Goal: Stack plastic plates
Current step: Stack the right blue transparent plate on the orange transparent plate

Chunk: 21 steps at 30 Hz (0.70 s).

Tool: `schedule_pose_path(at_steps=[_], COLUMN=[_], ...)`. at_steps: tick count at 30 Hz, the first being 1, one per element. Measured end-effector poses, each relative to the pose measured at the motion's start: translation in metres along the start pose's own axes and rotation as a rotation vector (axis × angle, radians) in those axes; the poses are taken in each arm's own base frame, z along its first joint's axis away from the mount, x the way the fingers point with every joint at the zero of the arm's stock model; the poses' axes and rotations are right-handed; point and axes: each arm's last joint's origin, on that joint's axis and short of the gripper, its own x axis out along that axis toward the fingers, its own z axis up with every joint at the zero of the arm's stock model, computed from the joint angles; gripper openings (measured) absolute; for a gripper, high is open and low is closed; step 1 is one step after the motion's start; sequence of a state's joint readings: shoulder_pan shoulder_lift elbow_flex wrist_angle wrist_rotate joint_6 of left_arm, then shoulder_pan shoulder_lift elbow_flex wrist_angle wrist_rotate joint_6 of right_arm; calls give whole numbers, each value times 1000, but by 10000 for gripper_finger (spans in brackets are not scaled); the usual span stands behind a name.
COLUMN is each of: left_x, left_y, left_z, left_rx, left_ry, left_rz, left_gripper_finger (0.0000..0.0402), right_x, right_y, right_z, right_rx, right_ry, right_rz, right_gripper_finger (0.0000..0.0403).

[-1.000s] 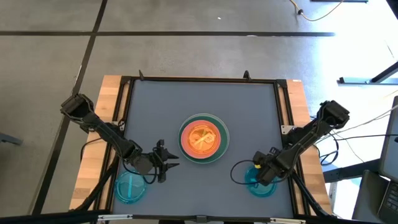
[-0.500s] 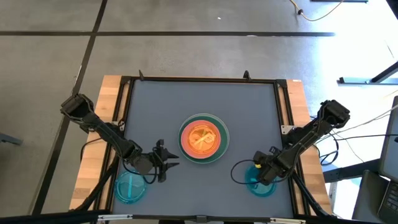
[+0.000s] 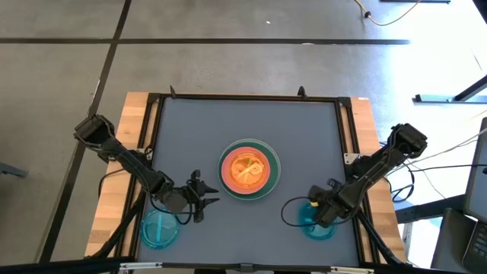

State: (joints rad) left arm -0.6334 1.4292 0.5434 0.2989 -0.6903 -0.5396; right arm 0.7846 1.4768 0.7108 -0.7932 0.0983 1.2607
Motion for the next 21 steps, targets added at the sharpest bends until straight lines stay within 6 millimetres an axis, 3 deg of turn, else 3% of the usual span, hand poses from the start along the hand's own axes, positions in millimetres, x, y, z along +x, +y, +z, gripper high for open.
schedule_pose_path(at_steps=[14,21], left_x=[0,0], left_y=[0,0], left_z=[0,0], left_rx=[0,0], left_ry=[0,0], left_rz=[0,0], left_gripper_finger=[127,127], right_x=[-53,-77], right_y=[34,44], right_z=[23,42], right_rx=[-171,-203], right_ry=[-279,-524], right_rz=[63,38], right_gripper_finger=[7,7])
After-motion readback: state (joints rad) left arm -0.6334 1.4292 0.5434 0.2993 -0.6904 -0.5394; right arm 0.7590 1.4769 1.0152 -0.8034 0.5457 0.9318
